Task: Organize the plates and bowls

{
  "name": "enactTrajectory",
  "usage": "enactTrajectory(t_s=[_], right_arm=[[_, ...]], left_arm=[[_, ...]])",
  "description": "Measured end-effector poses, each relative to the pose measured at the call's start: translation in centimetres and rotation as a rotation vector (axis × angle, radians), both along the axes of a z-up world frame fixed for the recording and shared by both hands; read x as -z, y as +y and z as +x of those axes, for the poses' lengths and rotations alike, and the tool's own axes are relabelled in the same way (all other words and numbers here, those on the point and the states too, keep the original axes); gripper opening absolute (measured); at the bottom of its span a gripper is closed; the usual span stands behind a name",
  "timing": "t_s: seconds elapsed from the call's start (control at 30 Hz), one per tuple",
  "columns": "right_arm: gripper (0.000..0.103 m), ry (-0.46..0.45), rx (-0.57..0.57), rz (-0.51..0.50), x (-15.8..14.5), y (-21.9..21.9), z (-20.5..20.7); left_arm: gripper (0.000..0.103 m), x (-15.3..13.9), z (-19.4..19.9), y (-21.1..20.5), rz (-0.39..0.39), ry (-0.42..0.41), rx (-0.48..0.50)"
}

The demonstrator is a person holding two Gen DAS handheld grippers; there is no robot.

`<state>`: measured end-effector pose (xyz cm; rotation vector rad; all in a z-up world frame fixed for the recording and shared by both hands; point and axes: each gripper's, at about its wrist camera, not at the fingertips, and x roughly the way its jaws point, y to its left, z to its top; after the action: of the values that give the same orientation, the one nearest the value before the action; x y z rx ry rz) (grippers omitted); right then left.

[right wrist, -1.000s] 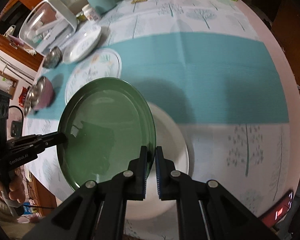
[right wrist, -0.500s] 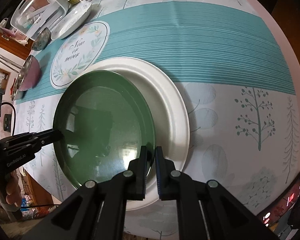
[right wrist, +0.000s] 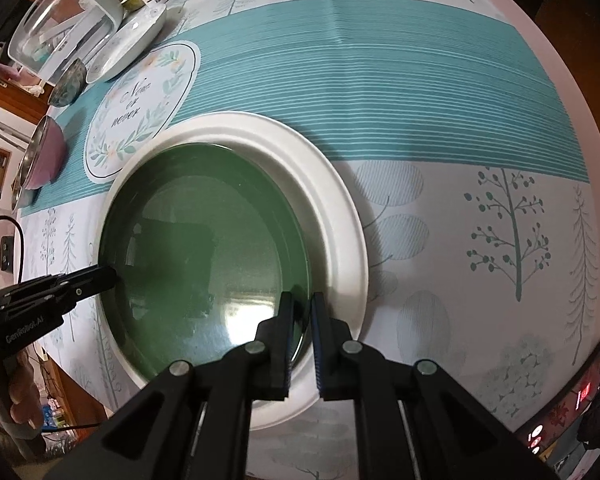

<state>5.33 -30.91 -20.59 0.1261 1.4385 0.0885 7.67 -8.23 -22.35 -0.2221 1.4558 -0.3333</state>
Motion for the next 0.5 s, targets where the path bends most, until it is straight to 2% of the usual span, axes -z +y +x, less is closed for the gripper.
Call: enactTrajectory(t_s=[0.1,0.27,0.37,0.43,0.5], right_arm=[[0.009,0.001,-0.004,-0.015,0.0,0.3,0.2],[0.010,-0.010,-0.034,-0.067,-0.5,0.9,0.1],[0.023,-0.048,-0.047,-0.094,-1.4,1.2,0.1],[0.034,-0.074,-0.047,-0.106,-2.0,1.2,0.2],[0.035,-0.092,-0.054,-0.119,-2.5,1.4,0.4]], left_arm=[[0.012,-0.1,0.0,0.1,0.006,-0.003,0.002],[0.025,-0.2,-0.3,-0.7,-0.013,0.003,-0.003],[0.035,-1.0,-0.6,-1.1,0.013,-0.043,0.006],[0.049,-1.8,-0.6,-1.3,0.030,-0.078,0.012],[0.057,-2.6,-0.8,-1.2,0.047,-0.115,-0.001]])
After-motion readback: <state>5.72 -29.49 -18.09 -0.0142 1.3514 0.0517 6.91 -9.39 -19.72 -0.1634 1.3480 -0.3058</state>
